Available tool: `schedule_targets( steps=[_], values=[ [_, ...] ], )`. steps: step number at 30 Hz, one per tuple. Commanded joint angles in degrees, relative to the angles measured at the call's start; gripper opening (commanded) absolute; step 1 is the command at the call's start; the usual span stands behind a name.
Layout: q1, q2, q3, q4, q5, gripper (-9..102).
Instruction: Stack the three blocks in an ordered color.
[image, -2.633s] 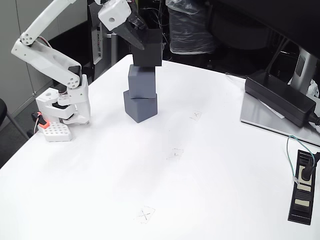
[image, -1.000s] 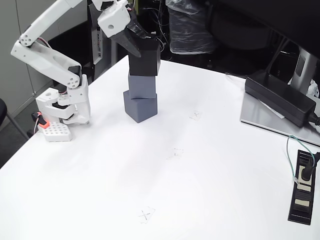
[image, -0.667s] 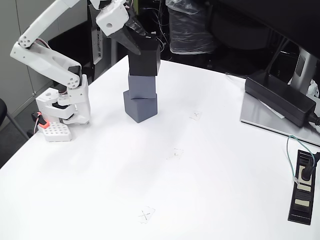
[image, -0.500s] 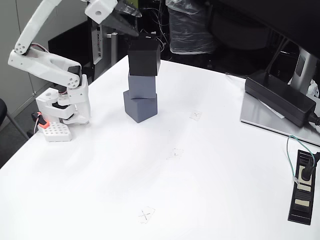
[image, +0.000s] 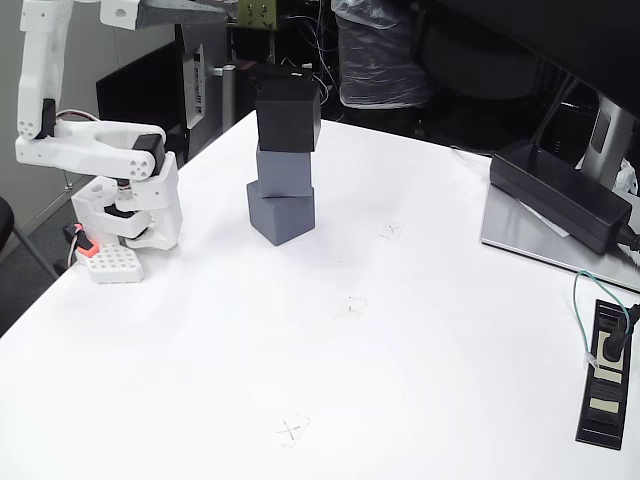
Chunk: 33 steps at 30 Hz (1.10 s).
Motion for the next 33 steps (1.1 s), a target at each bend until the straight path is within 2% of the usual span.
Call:
schedule_targets(
  steps=[1, 10, 17, 20, 28, 33],
  values=[
    [1.85, 0.18, -1.49, -0.62, 8.35, -2],
    [2.37, 0.7, -1.41, -0.7, 43.42, 2],
    [3.16, 2.9, 2.81, -1.05, 61.87, 2],
    [7.03, 7.21, 8.0, -5.01, 65.04, 2],
    [24.7, 18.37, 32.78, -25.4, 65.57, 2],
    [26.37, 18.98, 54.32, -37.79, 65.21, 2]
  ],
)
